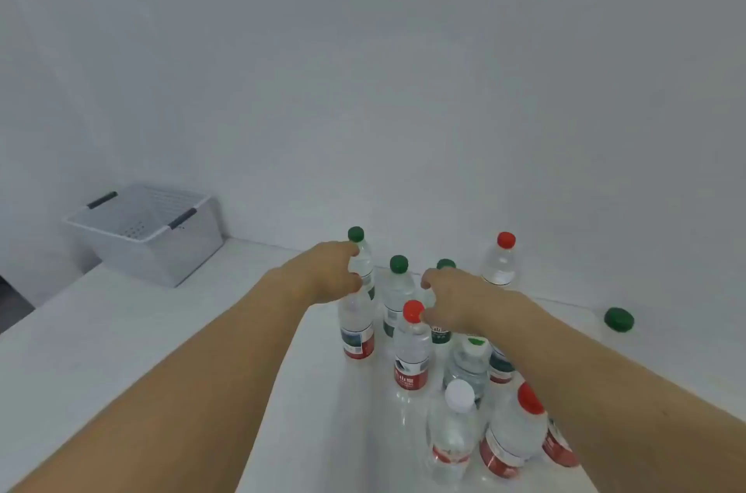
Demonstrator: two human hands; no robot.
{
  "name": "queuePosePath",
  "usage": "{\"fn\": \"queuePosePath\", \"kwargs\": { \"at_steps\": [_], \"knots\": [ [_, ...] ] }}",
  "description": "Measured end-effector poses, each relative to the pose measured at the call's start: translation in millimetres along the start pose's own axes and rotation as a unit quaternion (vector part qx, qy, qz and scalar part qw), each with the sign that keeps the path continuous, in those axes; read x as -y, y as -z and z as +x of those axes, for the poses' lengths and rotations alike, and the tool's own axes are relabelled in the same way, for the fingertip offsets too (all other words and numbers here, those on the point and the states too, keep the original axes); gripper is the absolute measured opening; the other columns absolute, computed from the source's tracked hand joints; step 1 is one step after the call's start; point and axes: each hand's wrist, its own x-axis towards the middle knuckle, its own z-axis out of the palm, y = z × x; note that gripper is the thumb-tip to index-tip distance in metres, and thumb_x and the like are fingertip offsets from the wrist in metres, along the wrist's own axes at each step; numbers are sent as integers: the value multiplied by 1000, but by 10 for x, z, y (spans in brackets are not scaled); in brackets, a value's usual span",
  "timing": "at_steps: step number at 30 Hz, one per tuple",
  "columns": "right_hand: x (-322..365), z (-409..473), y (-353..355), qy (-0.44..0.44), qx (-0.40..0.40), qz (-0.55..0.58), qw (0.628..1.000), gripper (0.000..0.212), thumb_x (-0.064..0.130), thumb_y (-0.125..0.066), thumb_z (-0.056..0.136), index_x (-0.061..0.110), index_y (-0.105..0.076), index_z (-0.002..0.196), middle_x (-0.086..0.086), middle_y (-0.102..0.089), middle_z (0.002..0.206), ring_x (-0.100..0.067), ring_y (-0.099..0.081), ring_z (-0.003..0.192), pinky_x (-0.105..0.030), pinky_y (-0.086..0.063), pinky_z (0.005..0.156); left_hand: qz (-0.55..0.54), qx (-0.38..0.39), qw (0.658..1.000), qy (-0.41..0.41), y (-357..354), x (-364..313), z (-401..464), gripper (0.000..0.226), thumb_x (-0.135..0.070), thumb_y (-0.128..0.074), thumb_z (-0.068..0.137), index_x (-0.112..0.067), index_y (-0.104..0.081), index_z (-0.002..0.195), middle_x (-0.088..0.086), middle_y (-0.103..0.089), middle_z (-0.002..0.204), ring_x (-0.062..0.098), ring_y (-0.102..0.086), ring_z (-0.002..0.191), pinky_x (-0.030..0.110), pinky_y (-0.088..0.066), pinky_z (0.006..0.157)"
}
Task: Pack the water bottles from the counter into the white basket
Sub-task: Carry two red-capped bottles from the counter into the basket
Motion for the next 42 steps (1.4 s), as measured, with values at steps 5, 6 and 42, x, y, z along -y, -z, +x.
{"fn": "queuePosePath", "kwargs": {
  "at_steps": [5,6,42],
  "knots": [
    [-14,424,-351,19,21,-28,999,37,35,-65,81,21,-51,113,-2,-54,105,-19,-53,87,-30,-44,73,-11,2,1000,16,-494,227,271,42,-30,-59,89,-20,-48,128,5,-58,122,23,-58,99,29,-45,74],
    [-26,478,-402,21,23,-31,999,31,33,-65,81,22,-51,106,0,-54,99,-18,-52,83,-28,-42,69,-19,-1,1000,17,-584,273,314,39,-30,-59,89,-20,-48,125,5,-60,116,23,-59,95,30,-47,73],
    [2241,102,860,-14,-157,79,984,26,35,-68,71,21,-58,91,1,-59,98,-21,-58,86,-36,-53,76,-30,-92,994,-44,1718,1356,-518,29,-32,-60,91,-15,-53,113,5,-59,109,23,-57,91,33,-48,74]
  ]
}}
